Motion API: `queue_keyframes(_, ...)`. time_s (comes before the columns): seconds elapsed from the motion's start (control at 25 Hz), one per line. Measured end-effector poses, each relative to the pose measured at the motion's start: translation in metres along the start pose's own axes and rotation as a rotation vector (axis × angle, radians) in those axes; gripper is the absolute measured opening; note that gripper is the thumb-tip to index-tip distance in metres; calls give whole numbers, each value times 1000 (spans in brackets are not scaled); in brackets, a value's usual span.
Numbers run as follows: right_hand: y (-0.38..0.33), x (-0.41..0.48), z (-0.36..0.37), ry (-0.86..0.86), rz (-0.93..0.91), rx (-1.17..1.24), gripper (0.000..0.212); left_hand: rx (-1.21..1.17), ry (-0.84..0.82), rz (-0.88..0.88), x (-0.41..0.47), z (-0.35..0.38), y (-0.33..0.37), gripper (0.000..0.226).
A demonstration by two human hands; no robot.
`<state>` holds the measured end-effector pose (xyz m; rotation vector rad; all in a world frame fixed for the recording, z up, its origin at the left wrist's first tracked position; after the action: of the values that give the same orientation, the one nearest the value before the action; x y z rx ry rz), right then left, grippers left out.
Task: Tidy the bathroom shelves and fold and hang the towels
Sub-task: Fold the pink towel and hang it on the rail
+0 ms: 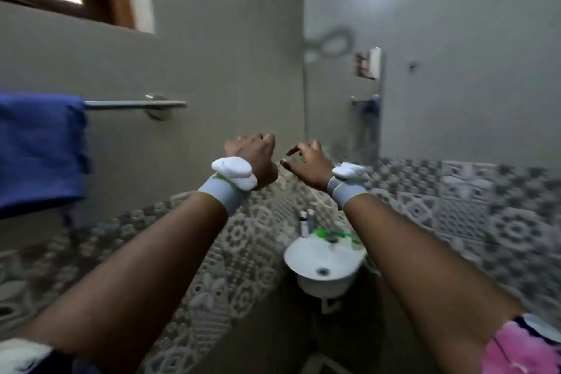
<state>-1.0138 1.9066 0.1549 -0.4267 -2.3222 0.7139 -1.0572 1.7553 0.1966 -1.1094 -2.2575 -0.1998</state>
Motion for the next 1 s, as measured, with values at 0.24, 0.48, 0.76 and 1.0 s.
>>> queue_keyframes(0.24, 193, -150, -143, -24, 450, -175, 13, -496, -376, 230, -27, 99, 217, 43)
queue_keyframes(0.48, 298, -327, -269, 68, 909, -216, 10, -532, -519, 640, -58, 104, 432, 36)
queue_keyframes(0.76, 335, -475, -355, 470, 1263, -316, 10, -546, -486, 1085, -90, 79, 601, 31)
queue_keyframes(1.0, 343, -564, -382, 690, 1528, -510, 18, -696, -529, 1309, -113, 79, 692, 35)
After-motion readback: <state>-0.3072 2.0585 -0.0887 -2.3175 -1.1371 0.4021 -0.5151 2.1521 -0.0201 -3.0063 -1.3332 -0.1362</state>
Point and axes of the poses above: each hand's wrist, its own x-axis towards the middle knuckle, its own z-axis out of the palm, y = z × x, the point moved 1 cm from there along x, towards the middle knuckle
